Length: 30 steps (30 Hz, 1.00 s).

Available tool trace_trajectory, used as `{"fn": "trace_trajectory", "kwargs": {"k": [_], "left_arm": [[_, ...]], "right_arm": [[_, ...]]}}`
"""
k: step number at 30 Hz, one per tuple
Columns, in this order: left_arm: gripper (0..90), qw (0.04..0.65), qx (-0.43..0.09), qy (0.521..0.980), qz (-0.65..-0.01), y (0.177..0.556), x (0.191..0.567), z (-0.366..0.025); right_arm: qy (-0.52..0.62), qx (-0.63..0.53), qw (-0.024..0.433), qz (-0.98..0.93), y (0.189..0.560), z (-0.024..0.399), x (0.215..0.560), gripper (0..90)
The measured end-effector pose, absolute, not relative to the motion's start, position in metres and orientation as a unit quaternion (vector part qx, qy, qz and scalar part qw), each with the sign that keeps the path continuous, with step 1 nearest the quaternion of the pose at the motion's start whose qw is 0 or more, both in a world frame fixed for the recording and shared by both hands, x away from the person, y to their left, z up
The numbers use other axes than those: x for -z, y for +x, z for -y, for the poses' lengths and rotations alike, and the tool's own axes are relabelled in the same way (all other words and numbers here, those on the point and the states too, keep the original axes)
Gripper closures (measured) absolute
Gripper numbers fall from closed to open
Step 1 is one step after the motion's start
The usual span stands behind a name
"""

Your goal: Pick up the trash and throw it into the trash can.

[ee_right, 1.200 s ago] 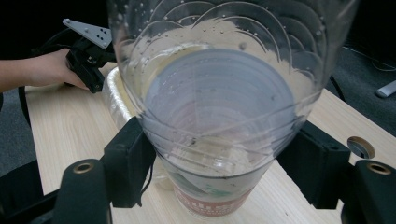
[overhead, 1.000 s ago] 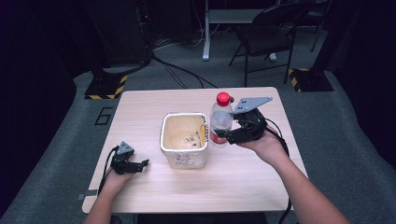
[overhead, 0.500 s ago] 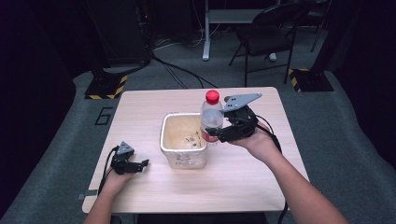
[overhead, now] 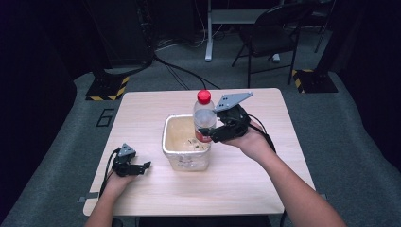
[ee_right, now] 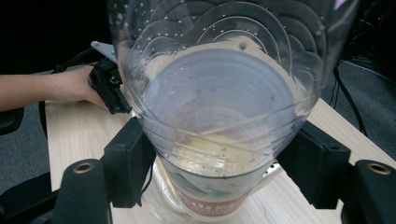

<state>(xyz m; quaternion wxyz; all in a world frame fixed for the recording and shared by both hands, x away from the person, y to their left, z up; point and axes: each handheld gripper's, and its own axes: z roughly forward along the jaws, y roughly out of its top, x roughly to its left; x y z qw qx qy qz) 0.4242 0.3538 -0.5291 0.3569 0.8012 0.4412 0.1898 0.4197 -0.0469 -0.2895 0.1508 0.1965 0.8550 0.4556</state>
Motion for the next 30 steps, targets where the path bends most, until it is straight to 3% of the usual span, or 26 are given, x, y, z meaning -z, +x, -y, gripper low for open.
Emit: {"fn": "trace_trajectory", "kwargs": {"k": [30], "left_arm": [[14.1,0.357,-0.19,0.801,-0.441,0.424,0.529,-0.354]], "right_arm": [[0.189,-0.459,0.166,-0.852,0.437,0.006,0.319,29.0]]}}
